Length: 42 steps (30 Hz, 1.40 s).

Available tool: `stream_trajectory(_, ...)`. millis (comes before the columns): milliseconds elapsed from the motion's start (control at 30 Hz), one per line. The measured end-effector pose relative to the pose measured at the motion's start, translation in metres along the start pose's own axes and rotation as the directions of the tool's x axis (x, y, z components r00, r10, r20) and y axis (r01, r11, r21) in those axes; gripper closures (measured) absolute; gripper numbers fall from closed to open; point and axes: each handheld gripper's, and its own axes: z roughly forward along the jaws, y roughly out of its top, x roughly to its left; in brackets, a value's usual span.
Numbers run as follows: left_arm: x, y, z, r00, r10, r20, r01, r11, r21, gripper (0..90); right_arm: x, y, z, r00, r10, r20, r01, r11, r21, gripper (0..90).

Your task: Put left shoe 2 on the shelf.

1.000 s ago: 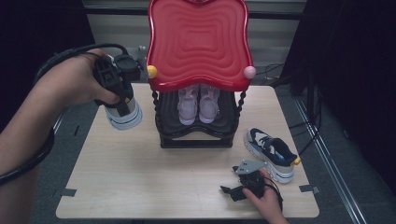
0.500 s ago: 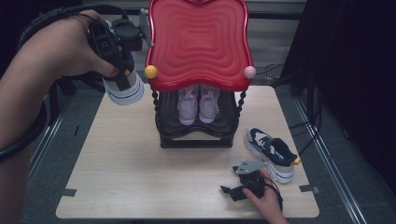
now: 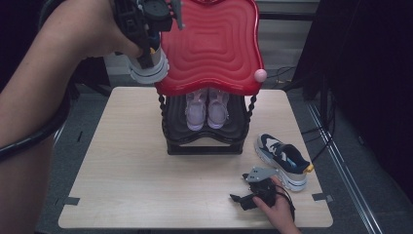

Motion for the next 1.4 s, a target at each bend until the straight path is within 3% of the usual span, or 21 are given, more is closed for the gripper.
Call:
stream_trajectory(367, 0.003, 0.034, 0.014, 0.9941, 0.099, -0.044, -0.101, 0.9944, -0.031, 71.9, 0.0, 0.0, 0.0, 1.0, 0.0, 0.001, 0.0, 1.0, 0.0, 12.9)
stream_trajectory(733, 0.011, 0.058, 0.035, 0.9877, 0.149, -0.046, -0.151, 0.9878, -0.038, 71.2, 0.0, 0.0, 0.0, 1.0, 0.0, 0.001, 0.0, 1.0, 0.0, 12.8)
stream_trajectory(833, 0.013, 0.064, 0.041, 0.9831, 0.173, -0.059, -0.176, 0.9839, -0.034, 70.7, 0.0, 0.0, 0.0, 1.0, 0.0, 0.0, 0.0, 1.0, 0.0, 12.8)
stream_trajectory(1067, 0.015, 0.074, 0.05, 0.9831, 0.178, -0.045, -0.18, 0.9827, -0.046, 69.9, 0.0, 0.0, 0.0, 1.0, -0.001, 0.0, 0.001, 1.0, 0.0, 12.8)
stream_trajectory(1233, 0.016, 0.079, 0.055, 0.9787, 0.198, -0.055, -0.2, 0.9786, -0.047, 69.4, 0.0, 0.0, 0.0, 1.0, -0.001, 0.0, 0.001, 1.0, 0.0, 12.8)
stream_trajectory(1400, 0.016, 0.084, 0.058, 0.9785, 0.2, -0.049, -0.203, 0.9777, -0.053, 68.9, 0.0, 0.0, 0.0, 1.0, -0.001, 0.0, 0.001, 1.0, 0.0, 12.8)
